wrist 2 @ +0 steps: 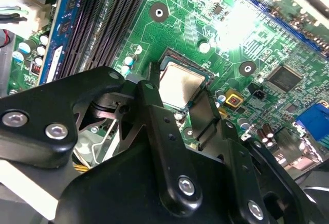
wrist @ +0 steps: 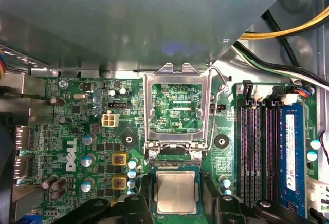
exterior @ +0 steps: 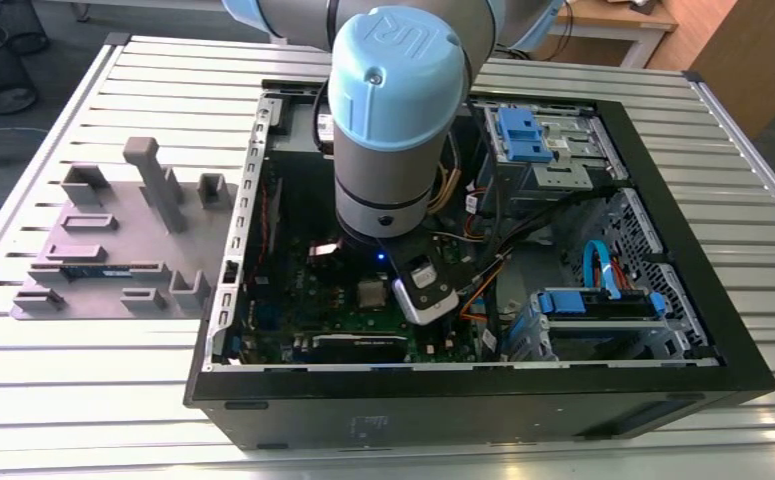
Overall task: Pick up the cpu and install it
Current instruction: 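Place the cpu into insertion slot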
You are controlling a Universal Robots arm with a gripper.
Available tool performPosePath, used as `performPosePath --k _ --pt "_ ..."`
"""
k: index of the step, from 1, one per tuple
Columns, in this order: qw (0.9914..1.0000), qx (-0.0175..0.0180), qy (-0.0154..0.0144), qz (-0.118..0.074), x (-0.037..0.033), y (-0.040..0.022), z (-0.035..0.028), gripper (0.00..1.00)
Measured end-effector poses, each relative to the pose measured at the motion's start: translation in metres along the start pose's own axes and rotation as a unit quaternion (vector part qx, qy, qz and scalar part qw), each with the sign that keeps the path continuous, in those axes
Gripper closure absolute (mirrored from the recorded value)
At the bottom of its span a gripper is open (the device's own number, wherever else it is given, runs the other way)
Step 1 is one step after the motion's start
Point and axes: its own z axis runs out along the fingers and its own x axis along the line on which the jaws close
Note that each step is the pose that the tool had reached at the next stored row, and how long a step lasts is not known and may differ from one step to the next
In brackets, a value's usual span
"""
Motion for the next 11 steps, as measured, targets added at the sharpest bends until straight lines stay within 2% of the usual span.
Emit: performPosePath --k 11 --pt "1.00000 0.0001 0.0001 0.000 0.0000 0.0000 -0.0003 0.52"
